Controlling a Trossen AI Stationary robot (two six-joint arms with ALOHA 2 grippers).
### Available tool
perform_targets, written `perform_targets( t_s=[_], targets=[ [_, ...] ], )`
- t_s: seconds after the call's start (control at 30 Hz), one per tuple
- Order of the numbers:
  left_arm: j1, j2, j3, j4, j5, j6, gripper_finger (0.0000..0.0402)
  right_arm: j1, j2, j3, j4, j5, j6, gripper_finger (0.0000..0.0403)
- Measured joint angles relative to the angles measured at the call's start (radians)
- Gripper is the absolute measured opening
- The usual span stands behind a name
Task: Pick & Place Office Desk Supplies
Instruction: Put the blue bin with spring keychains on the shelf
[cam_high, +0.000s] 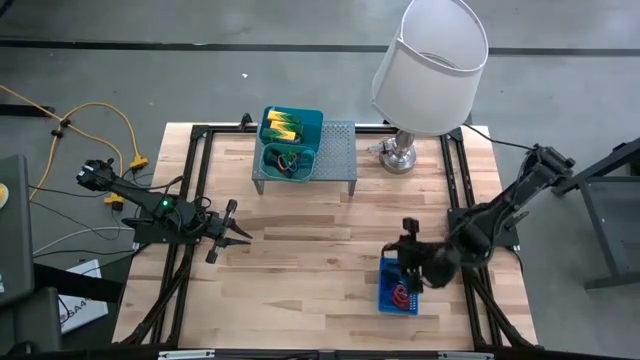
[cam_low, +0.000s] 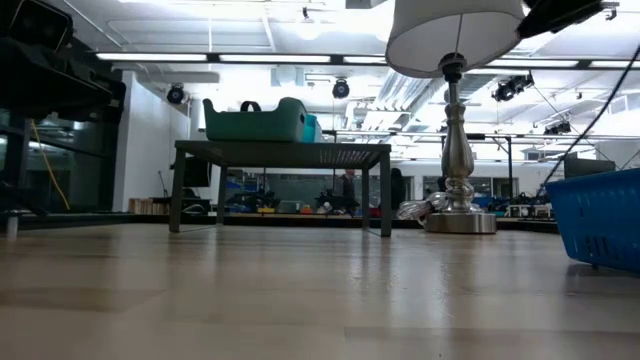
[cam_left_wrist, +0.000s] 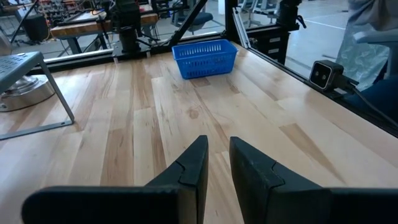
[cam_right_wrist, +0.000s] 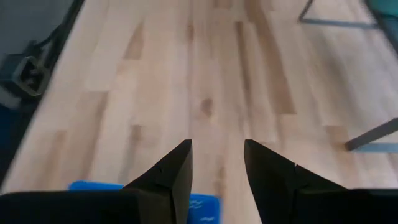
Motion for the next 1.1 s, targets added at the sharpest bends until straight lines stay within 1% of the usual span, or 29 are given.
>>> perform_targets(
  t_s=[0.23, 0.43, 0.57, 0.83, 1.1],
  targets=[
    [0.0, 0.0, 0.0, 0.0, 0.0, 0.0, 0.0061, 0.106, 0.153, 0.141, -0.098, -0.01, 0.168, 0.0134],
    [0.0, 0.0, 0.0, 0.0, 0.0, 0.0, 0.0061, 0.174, 0.289, 0.285, -0.245, -0.019, 0.298, 0.0134],
    [0.0, 0.0, 0.0, 0.001, 0.0, 0.0, 0.0061, 0.207, 0.373, 0.361, -0.31, -0.068, 0.381, 0.0134],
    [0.0, 0.0, 0.0, 0.002, 0.0, 0.0, 0.0061, 0.262, 0.494, 0.376, -0.322, -0.202, 0.522, 0.0134],
    [0.0, 0.0, 0.0, 0.002, 0.0, 0.0, 0.0061, 0.293, 0.541, 0.376, -0.318, -0.203, 0.609, 0.0134]
  ],
)
